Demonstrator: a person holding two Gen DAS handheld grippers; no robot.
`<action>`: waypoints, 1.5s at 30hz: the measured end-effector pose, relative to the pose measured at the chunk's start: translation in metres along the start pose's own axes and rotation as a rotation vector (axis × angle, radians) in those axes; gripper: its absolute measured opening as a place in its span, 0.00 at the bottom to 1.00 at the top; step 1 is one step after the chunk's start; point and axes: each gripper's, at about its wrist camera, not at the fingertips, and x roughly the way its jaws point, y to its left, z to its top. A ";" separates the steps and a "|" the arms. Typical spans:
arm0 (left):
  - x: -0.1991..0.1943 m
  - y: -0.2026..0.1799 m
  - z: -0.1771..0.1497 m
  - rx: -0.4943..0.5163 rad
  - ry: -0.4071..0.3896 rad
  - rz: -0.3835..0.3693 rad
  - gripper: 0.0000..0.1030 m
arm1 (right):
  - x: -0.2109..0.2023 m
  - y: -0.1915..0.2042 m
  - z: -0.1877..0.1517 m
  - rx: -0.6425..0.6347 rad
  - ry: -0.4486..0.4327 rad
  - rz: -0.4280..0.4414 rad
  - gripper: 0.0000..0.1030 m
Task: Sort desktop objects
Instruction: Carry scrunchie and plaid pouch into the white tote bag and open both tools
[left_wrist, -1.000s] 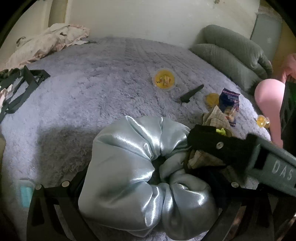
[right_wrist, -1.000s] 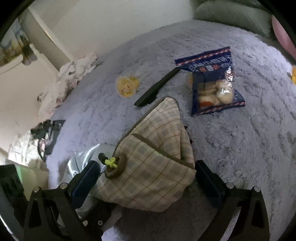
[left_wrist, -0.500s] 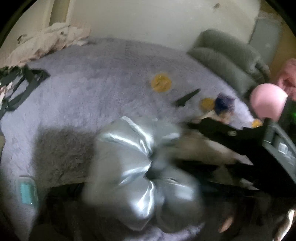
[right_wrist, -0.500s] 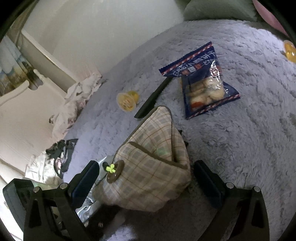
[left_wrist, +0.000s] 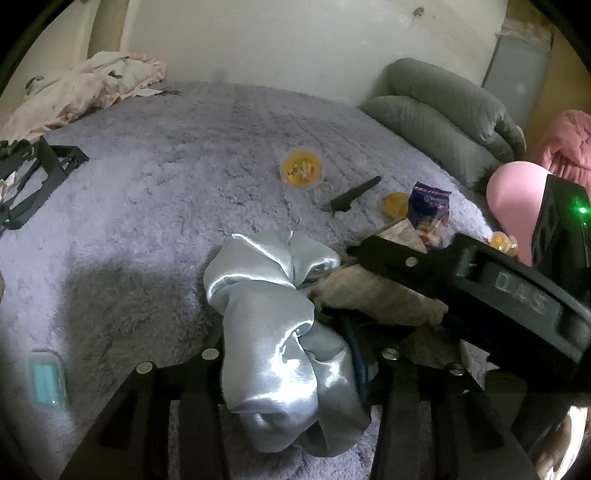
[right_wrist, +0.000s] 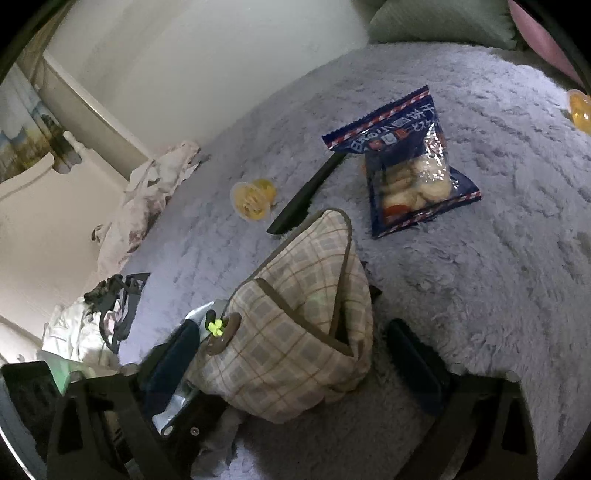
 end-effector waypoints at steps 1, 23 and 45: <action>0.000 -0.001 0.000 -0.001 -0.002 0.000 0.45 | 0.001 -0.005 0.001 0.027 0.011 0.018 0.64; -0.085 -0.013 0.022 -0.016 -0.250 0.121 0.24 | -0.056 0.030 0.015 0.007 -0.046 0.262 0.51; -0.272 0.091 0.015 -0.384 -0.419 0.791 0.22 | -0.078 0.287 -0.072 -0.360 0.145 0.888 0.24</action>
